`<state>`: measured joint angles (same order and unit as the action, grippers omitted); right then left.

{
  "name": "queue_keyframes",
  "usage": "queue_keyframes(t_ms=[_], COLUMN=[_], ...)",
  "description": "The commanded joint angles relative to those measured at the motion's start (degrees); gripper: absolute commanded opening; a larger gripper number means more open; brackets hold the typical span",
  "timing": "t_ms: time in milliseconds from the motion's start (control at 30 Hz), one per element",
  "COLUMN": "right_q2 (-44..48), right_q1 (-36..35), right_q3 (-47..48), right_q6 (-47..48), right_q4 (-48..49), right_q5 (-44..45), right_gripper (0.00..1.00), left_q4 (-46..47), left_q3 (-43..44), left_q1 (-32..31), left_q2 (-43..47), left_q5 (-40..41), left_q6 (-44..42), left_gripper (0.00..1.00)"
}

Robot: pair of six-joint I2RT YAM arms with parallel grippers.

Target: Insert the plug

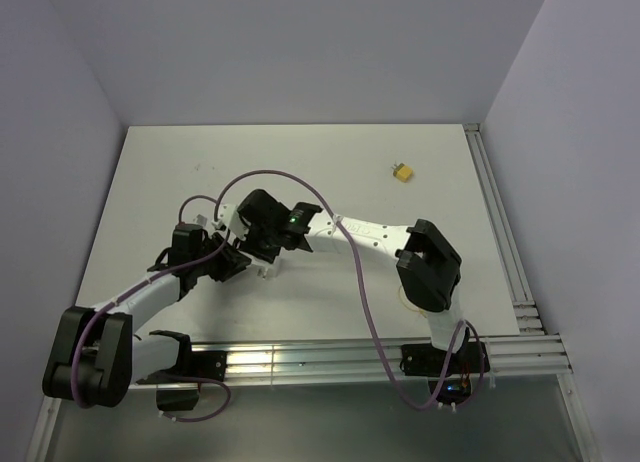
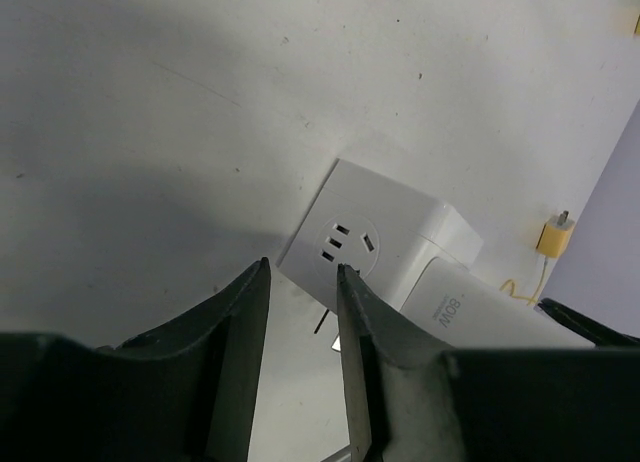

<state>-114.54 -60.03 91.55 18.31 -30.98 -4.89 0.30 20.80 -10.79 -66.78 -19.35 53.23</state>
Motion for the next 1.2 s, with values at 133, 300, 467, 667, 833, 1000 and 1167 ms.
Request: queue_keyframes(t_ms=[133,300,467,667,833,1000,1167], right_q2=[-14.8,-9.7,-3.4,2.3,7.3,13.7,20.2], right_q1=[-3.9,-2.7,-2.2,-0.8,0.6,2.8,5.8], right_q3=[-9.3,-11.1,-10.1,-9.2,-6.9,-5.9,-10.6], right_q6=[-4.9,-7.8,-10.0,-11.4,-12.2,-13.5,-13.7], right_q4=[-10.6,-5.6,-1.8,2.2,4.1,4.9,7.3], right_q5=[-0.7,-1.0,1.3,4.0,4.4,3.3,-1.3], right_gripper=[0.0,0.01,0.36,0.71,0.98,0.98,0.98], left_q4=[2.9,0.6,-0.1,-2.4,-3.7,-6.5,-9.9], left_q3=[0.4,0.8,0.7,0.4,0.6,0.9,0.5], left_q1=[-0.5,-0.5,-0.5,-0.5,-0.4,-0.4,-0.4], left_q2=[-0.6,1.5,2.5,4.4,6.0,7.7,11.0], left_q5=[-2.3,-1.4,-0.8,-0.1,0.6,2.0,4.4], left_q6=[0.0,-0.8,-0.9,-1.0,-1.1,-1.6,-1.6], left_gripper=[0.38,0.41,0.47,0.53,0.57,0.62,0.66])
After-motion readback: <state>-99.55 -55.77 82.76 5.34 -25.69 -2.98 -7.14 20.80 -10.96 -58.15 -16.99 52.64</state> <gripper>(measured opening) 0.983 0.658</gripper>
